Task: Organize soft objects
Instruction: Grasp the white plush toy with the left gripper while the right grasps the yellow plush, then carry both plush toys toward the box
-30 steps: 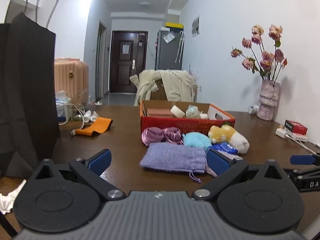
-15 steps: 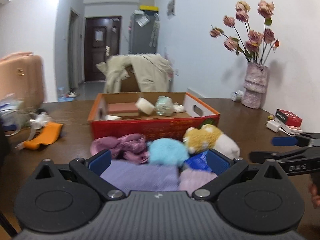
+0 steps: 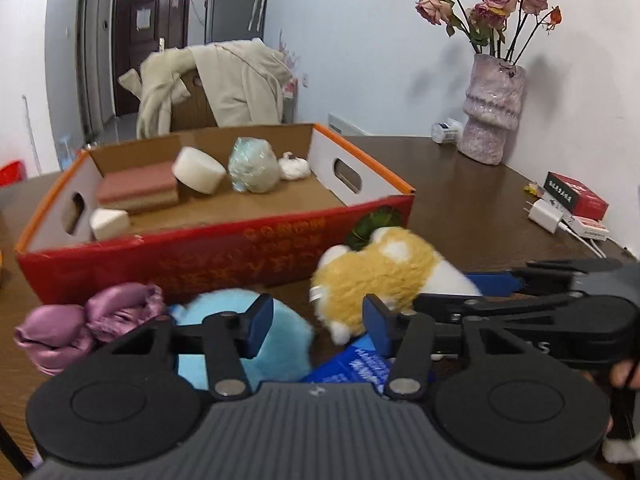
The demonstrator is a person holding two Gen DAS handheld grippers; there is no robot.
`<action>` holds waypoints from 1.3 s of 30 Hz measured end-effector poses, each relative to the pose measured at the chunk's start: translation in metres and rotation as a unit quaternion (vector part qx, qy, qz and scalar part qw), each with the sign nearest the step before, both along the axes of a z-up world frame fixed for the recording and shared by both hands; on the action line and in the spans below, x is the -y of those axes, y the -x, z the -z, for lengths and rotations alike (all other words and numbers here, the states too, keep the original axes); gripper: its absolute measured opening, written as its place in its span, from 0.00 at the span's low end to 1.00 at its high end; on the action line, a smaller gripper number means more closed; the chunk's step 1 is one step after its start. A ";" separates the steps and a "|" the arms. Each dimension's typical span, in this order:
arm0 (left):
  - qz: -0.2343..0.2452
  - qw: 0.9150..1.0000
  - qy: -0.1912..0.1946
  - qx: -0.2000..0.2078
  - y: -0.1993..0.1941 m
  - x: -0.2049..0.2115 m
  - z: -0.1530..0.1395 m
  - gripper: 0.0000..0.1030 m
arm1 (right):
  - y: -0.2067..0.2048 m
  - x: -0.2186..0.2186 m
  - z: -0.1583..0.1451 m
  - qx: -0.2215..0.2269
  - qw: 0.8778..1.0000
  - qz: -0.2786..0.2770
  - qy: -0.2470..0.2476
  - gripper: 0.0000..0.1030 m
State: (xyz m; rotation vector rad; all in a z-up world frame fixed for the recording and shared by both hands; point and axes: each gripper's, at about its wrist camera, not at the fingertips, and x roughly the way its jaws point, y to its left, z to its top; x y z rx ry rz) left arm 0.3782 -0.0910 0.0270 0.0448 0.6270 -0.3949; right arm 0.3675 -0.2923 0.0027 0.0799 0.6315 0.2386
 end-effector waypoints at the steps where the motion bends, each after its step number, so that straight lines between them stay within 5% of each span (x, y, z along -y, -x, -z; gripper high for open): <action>1: 0.001 1.000 0.001 -0.001 0.001 0.001 0.001 0.50 | 0.008 0.001 -0.001 0.002 1.000 0.013 0.009 0.44; 5: 0.002 1.000 -0.012 0.015 0.019 0.000 -0.002 0.50 | 0.055 0.003 -0.007 -0.021 0.999 0.045 0.006 0.49; 7: -0.008 1.000 -0.009 0.028 0.032 -0.009 -0.009 0.52 | 0.087 -0.004 -0.011 -0.028 0.999 0.012 -0.024 0.56; 10: -0.036 0.998 0.009 0.043 0.058 -0.025 -0.020 0.54 | 0.126 -0.002 -0.025 0.004 0.994 -0.072 -0.085 0.53; 14: -0.026 0.998 0.040 0.038 0.091 -0.035 -0.030 0.55 | 0.113 0.023 -0.032 0.040 0.996 -0.023 -0.081 0.57; 20: 0.039 0.997 0.070 -0.006 0.126 -0.002 -0.026 0.54 | 0.066 0.032 -0.006 -0.016 0.997 -0.028 -0.070 0.50; 27: 0.086 0.991 0.075 -0.066 0.149 0.013 0.006 0.52 | 0.124 0.044 0.008 -0.035 0.988 -0.002 -0.150 0.44; 31: 0.083 0.987 0.100 -0.093 0.162 0.011 0.018 0.51 | 0.152 0.038 0.008 -0.033 0.989 0.026 -0.141 0.44; 39: 0.063 0.981 0.141 -0.113 0.183 -0.026 0.020 0.54 | 0.168 0.018 0.003 -0.046 0.989 -0.006 -0.142 0.45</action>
